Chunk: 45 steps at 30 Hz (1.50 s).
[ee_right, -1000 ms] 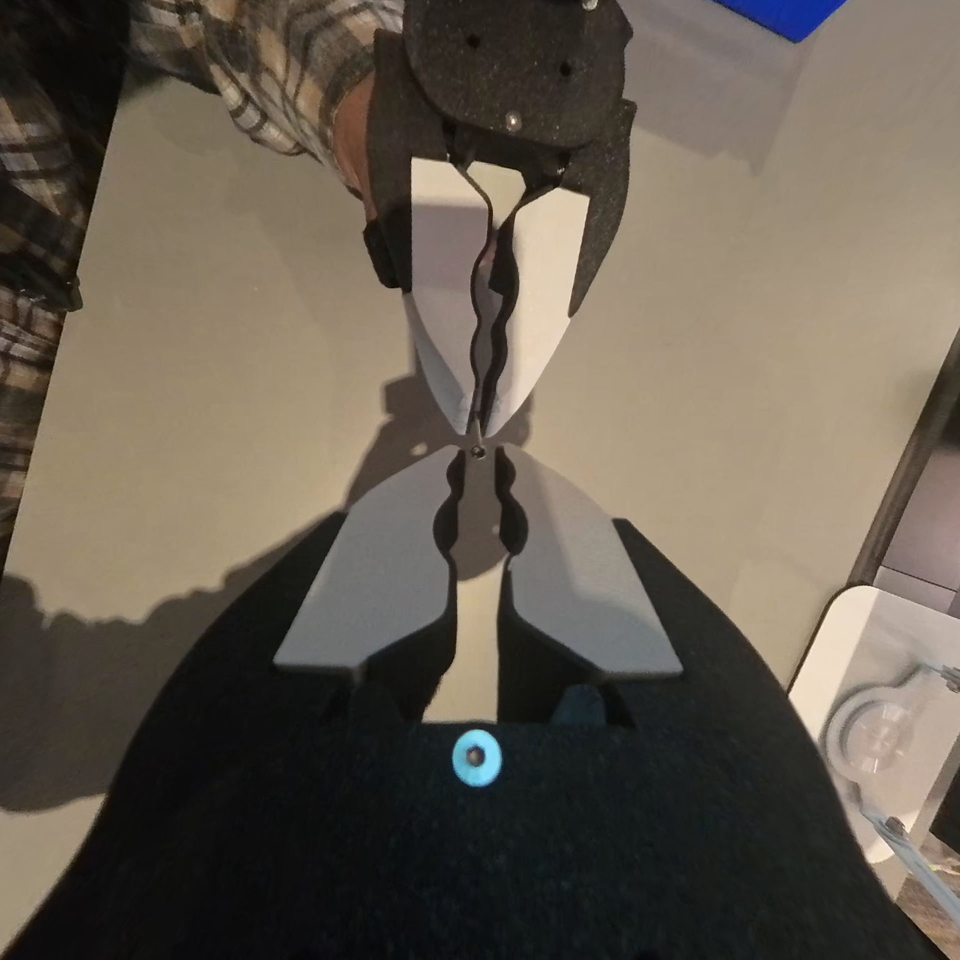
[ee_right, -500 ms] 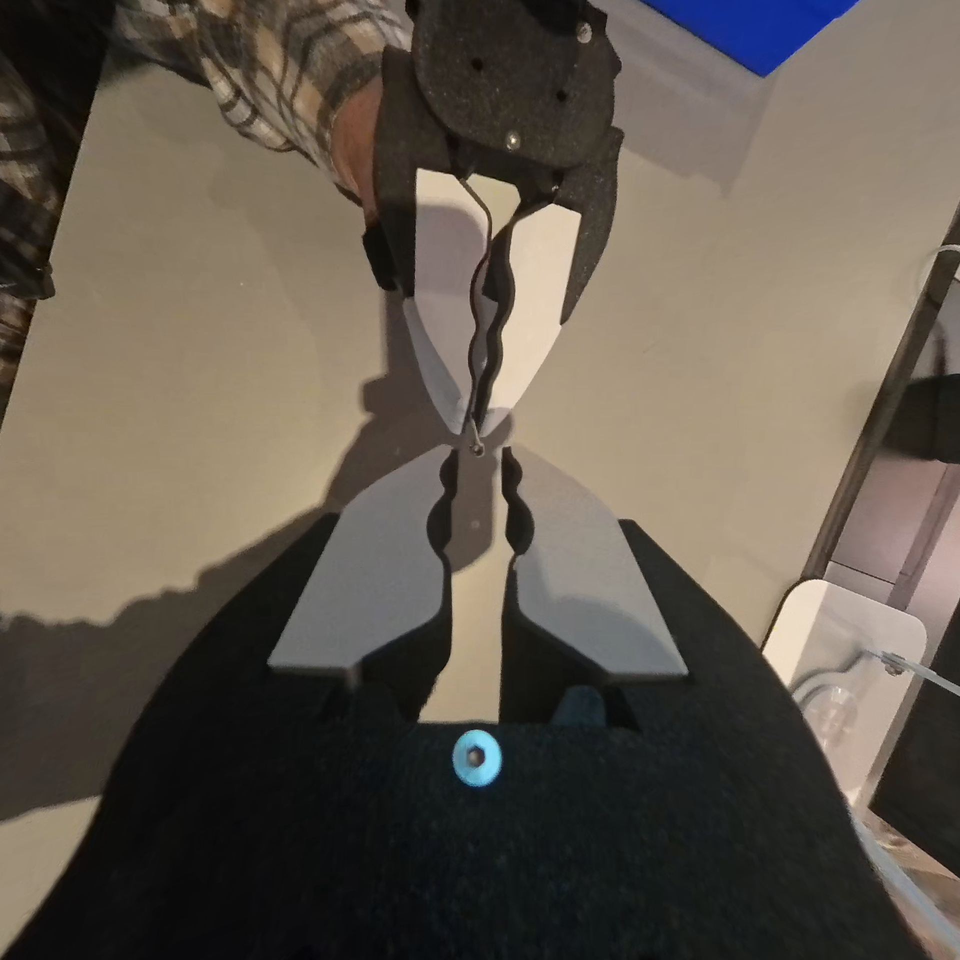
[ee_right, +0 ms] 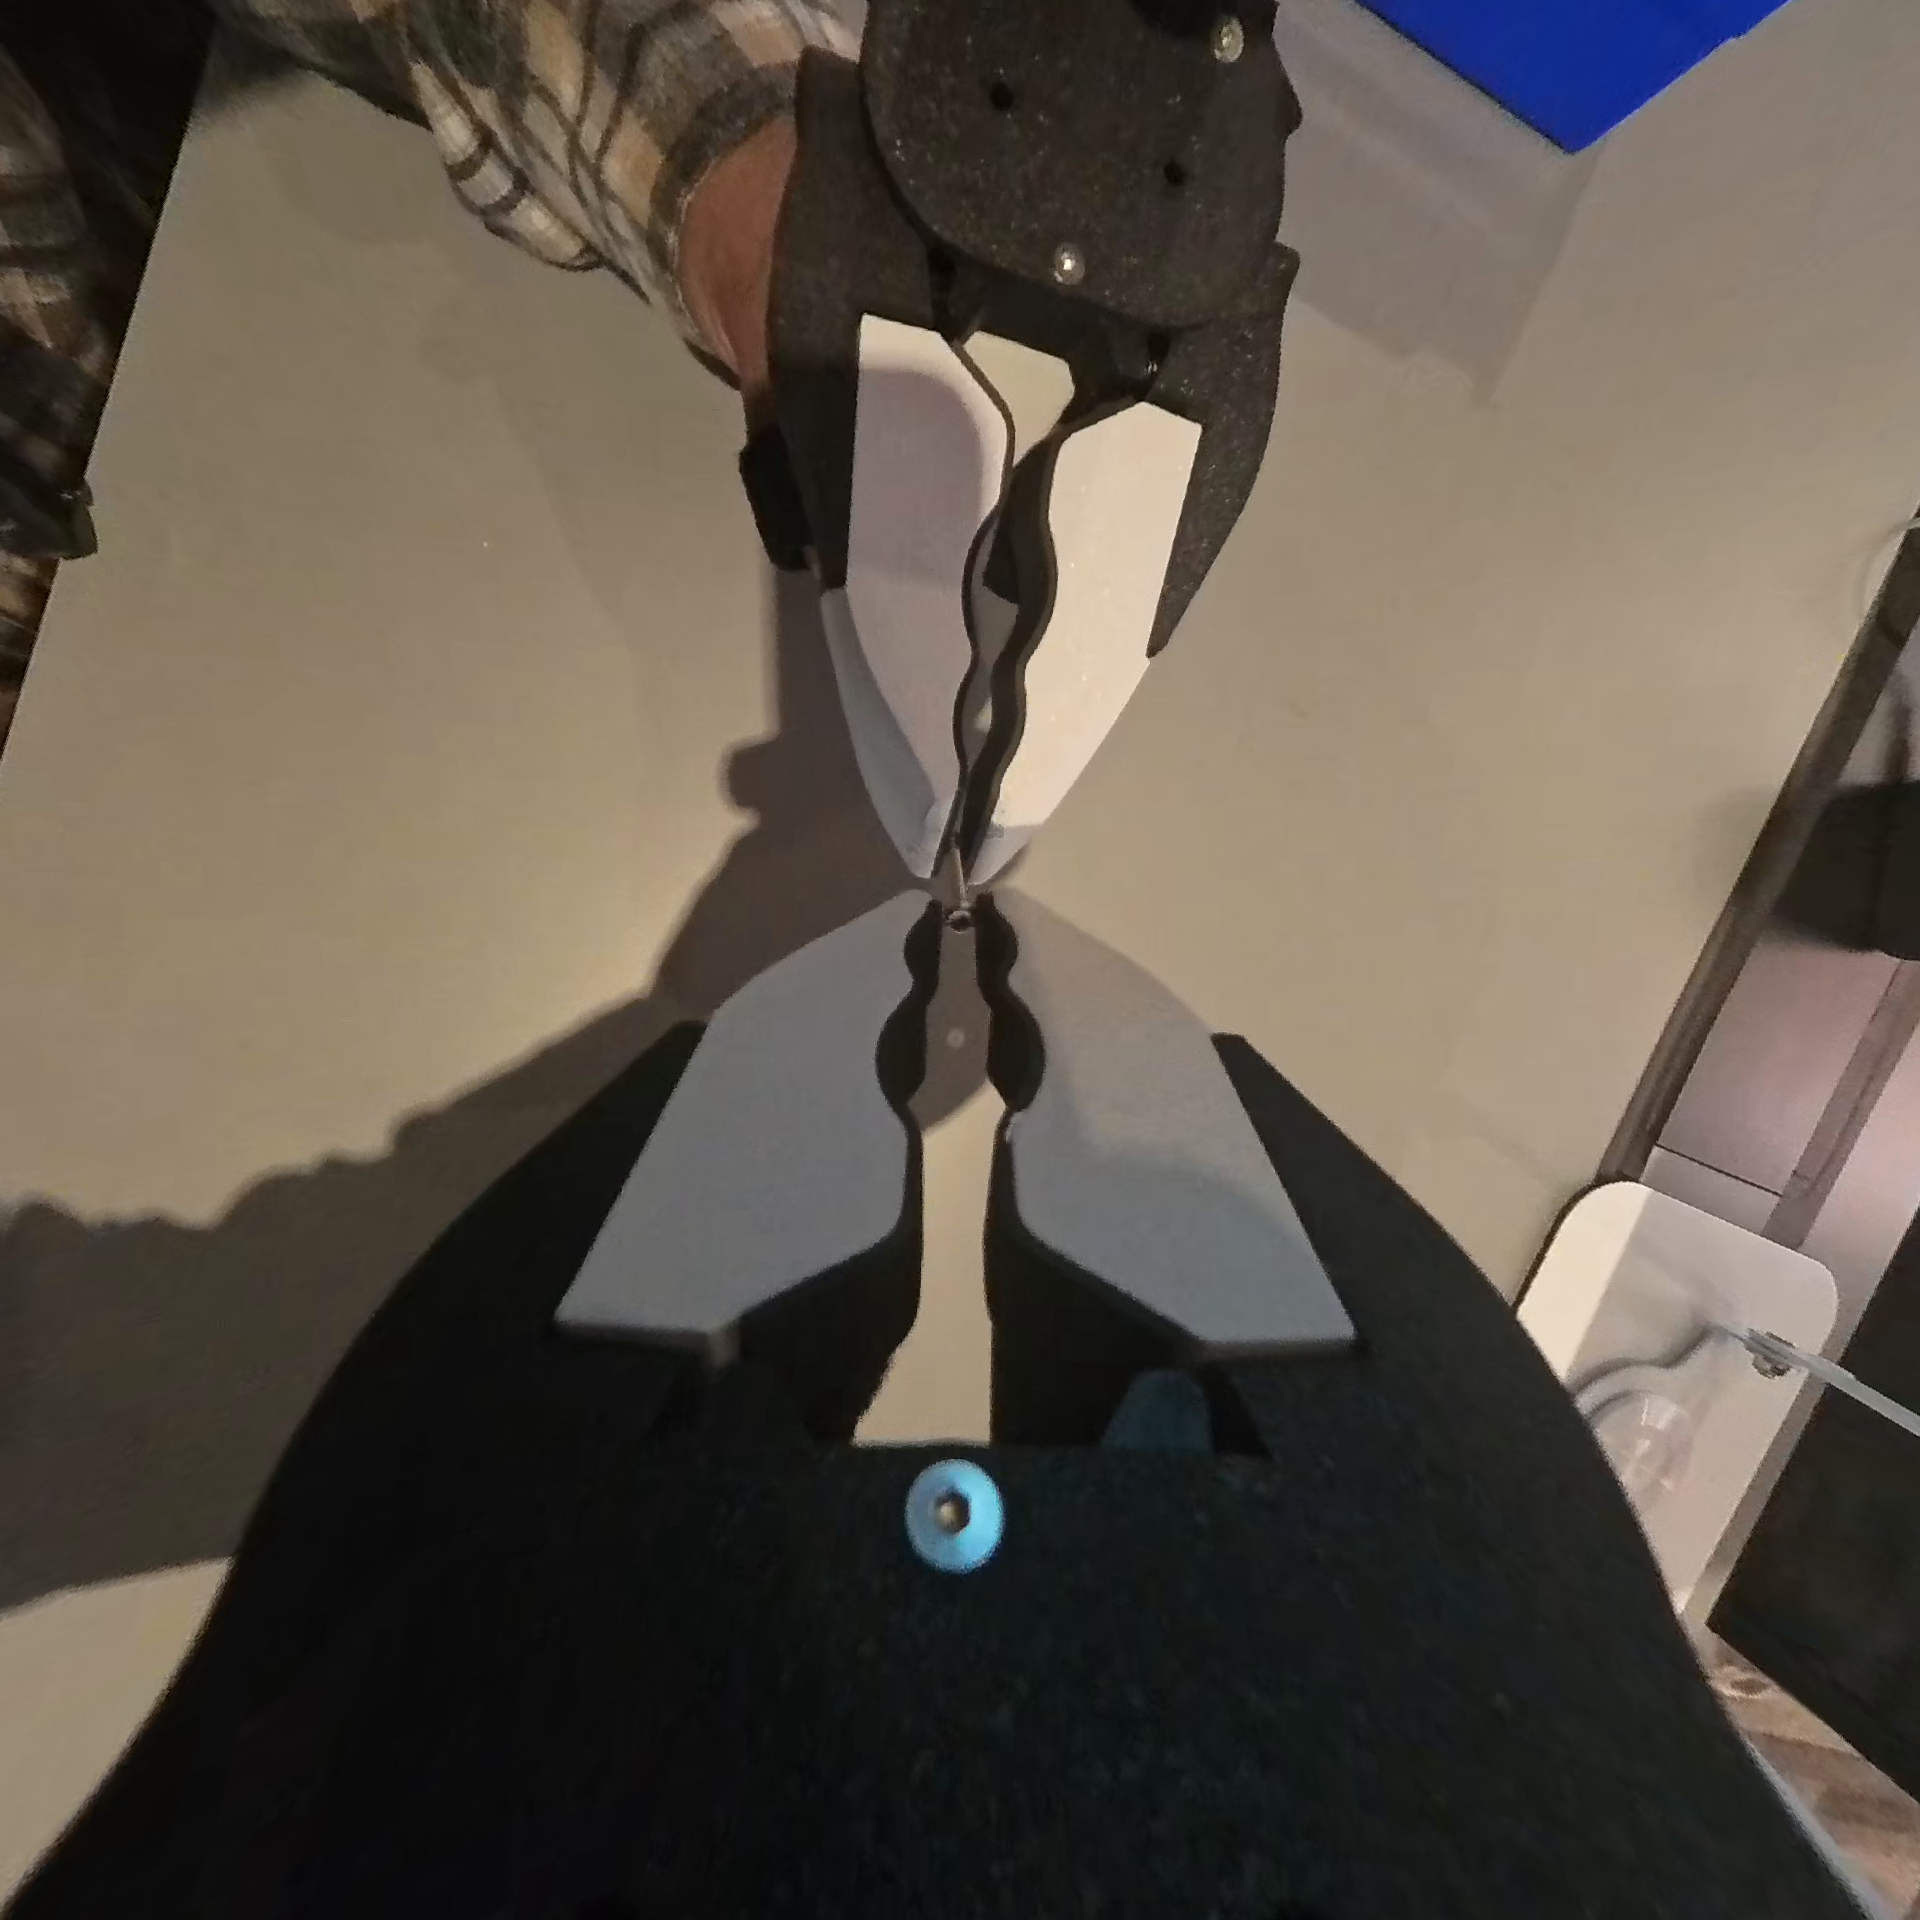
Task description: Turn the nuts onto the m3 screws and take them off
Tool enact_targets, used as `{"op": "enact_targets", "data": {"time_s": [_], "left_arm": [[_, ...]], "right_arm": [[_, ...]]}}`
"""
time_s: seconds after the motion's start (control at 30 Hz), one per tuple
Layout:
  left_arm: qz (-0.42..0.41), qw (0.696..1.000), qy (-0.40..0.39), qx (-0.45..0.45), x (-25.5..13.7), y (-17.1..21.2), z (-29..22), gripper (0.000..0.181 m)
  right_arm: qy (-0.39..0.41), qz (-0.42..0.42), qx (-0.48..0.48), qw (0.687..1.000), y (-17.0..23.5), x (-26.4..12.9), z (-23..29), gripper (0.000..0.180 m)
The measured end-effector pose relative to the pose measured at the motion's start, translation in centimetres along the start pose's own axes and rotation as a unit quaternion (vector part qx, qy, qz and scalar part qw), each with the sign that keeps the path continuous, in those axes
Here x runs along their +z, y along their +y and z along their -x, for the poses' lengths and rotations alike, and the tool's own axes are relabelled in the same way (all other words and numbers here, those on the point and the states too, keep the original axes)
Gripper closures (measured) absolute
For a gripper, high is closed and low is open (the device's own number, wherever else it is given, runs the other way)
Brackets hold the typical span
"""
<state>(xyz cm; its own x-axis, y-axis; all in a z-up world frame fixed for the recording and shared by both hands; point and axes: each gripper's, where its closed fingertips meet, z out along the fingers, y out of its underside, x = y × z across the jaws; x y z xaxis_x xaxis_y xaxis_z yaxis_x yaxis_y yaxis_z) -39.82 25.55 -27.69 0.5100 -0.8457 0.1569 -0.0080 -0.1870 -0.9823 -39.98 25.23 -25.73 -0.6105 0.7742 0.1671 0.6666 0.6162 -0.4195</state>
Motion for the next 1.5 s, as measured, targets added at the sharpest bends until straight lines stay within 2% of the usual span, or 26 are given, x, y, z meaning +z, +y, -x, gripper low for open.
{"op": "enact_targets", "data": {"time_s": [0.7,0.97,1.07,1.13,1.23,1.3,1.37,1.43,1.5], "left_arm": [[0.006,1.000,-0.011,0.016,0.1,0.1,0.0,0.177],[0.000,1.000,-0.008,0.011,0.0,-0.1,0.0,0.177],[-0.012,1.000,-0.002,-0.001,-0.2,-0.4,0.1,0.177],[-0.027,0.999,0.006,-0.017,-0.5,-0.8,0.2,0.177],[-0.056,0.997,0.019,-0.041,-1.1,-1.5,0.4,0.177],[-0.072,0.996,0.026,-0.053,-1.3,-1.8,0.5,0.177],[-0.078,0.995,0.029,-0.060,-1.4,-1.8,0.5,0.177],[-0.080,0.994,0.033,-0.064,-1.3,-1.8,0.4,0.177],[-0.079,0.994,0.036,-0.063,-1.2,-1.7,0.3,0.177]], "right_arm": [[0.002,0.032,0.010,0.999,0.5,0.2,-0.1,0.174],[0.003,0.019,0.028,0.999,0.1,0.1,-0.3,0.158],[0.016,0.010,0.037,0.999,0.3,-0.3,-0.7,0.141],[0.035,-0.034,0.066,0.997,0.1,-0.9,-1.2,0.128],[0.058,-0.186,0.133,0.972,-0.9,-2.5,-1.6,0.113],[0.083,-0.310,0.185,0.929,-1.3,-4.2,-2.2,0.098],[0.104,-0.415,0.224,0.876,-1.1,-5.6,-2.4,0.091],[0.112,-0.470,0.254,0.838,-0.8,-5.7,-2.1,0.081],[0.104,-0.503,0.268,0.815,-1.2,-5.3,-1.5,0.070]]}}
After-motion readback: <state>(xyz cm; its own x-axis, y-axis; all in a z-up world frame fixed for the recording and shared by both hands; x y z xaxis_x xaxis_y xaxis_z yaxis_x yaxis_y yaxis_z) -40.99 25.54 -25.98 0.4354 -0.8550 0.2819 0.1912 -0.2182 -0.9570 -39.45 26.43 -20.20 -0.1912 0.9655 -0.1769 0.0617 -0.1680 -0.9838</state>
